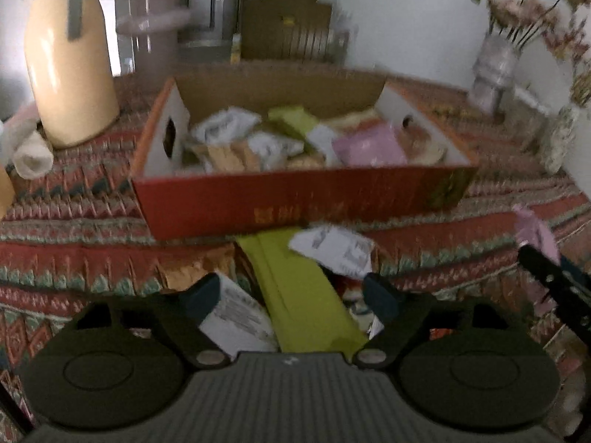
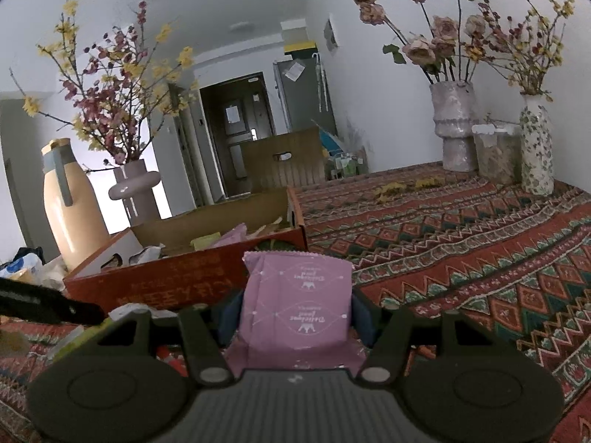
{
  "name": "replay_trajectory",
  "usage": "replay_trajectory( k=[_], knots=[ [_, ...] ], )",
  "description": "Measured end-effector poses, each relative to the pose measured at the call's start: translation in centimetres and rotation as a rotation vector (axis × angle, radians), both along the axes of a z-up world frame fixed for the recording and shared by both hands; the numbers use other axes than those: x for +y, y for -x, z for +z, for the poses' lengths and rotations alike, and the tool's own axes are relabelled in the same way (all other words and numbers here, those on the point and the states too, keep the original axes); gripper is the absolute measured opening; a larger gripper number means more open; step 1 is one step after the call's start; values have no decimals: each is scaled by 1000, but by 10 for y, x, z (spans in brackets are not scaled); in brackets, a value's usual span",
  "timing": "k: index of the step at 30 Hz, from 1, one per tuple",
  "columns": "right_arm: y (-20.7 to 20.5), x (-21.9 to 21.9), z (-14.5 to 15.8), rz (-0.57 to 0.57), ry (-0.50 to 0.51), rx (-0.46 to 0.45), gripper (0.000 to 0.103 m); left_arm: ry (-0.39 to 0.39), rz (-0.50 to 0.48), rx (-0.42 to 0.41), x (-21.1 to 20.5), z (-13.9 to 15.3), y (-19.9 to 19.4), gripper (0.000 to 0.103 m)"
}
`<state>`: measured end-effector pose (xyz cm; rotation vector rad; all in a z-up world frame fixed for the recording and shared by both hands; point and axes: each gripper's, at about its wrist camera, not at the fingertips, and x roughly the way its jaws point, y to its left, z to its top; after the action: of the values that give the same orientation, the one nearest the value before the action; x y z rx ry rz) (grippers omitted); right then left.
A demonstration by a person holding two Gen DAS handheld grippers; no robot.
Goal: Organize snacks
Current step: 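Grasp a green packet with the left gripper while the right holds the pink packet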
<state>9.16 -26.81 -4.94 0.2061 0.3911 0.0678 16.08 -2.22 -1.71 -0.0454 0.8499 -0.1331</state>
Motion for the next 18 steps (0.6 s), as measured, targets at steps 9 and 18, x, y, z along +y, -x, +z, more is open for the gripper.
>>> replay_trajectory(
  k=[9,18],
  knots=[
    [-3,-8,-6,1,-34,18,61,-1,9,90,-6,-13,-24,48],
    [-3,-8,-8,5,-38,21,61,-5,3,30,-2,-2,-12,38]
  ],
)
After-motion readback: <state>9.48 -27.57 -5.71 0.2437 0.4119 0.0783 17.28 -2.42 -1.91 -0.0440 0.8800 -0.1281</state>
